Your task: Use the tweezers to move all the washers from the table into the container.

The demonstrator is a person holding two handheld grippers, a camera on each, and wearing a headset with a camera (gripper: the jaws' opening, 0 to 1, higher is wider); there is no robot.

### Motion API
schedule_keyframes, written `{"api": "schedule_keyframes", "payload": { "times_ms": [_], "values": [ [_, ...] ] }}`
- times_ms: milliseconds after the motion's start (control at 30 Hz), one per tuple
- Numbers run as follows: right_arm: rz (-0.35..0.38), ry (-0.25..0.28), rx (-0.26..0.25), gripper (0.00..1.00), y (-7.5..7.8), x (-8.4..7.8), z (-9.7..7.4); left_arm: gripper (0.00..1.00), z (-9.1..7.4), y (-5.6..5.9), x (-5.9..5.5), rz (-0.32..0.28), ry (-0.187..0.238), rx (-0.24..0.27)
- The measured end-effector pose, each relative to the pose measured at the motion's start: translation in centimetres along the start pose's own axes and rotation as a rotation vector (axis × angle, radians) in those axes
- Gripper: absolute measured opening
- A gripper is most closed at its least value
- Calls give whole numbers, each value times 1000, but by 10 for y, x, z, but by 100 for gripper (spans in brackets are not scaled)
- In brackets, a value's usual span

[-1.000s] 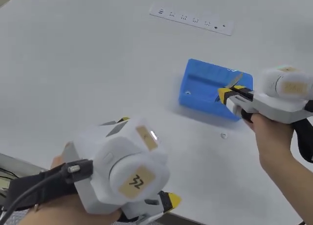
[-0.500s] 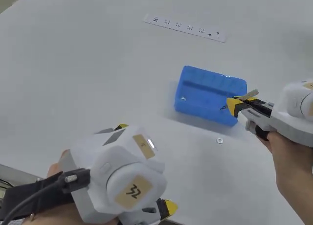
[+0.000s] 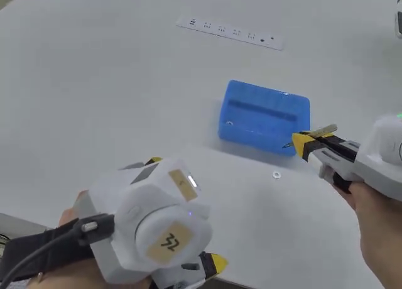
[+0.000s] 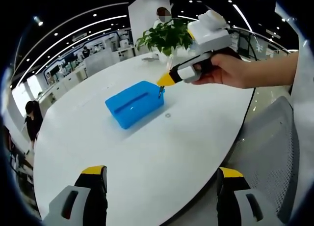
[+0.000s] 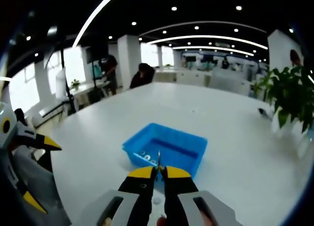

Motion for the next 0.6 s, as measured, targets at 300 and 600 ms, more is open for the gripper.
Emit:
{"api": "schedule_keyframes", "payload": {
  "times_ms": [300, 600],
  "values": [
    [17, -50, 6, 4, -4, -21, 1, 95, -1, 0, 0, 5, 1, 1],
    [10, -101, 0, 4, 0, -38, 11, 95, -2, 0, 0, 6, -1, 5]
  ]
}}
Point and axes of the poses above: the centre of the closed fingertips' face, and the gripper's own axes: z roughly forward along the fingers, y roughly to its right, x roughly out of its top, the point moved 5 cm from there along -z, roughly backward along the fingers, and after that the axes turned 8 degrees about x, right-handed, at the moved point
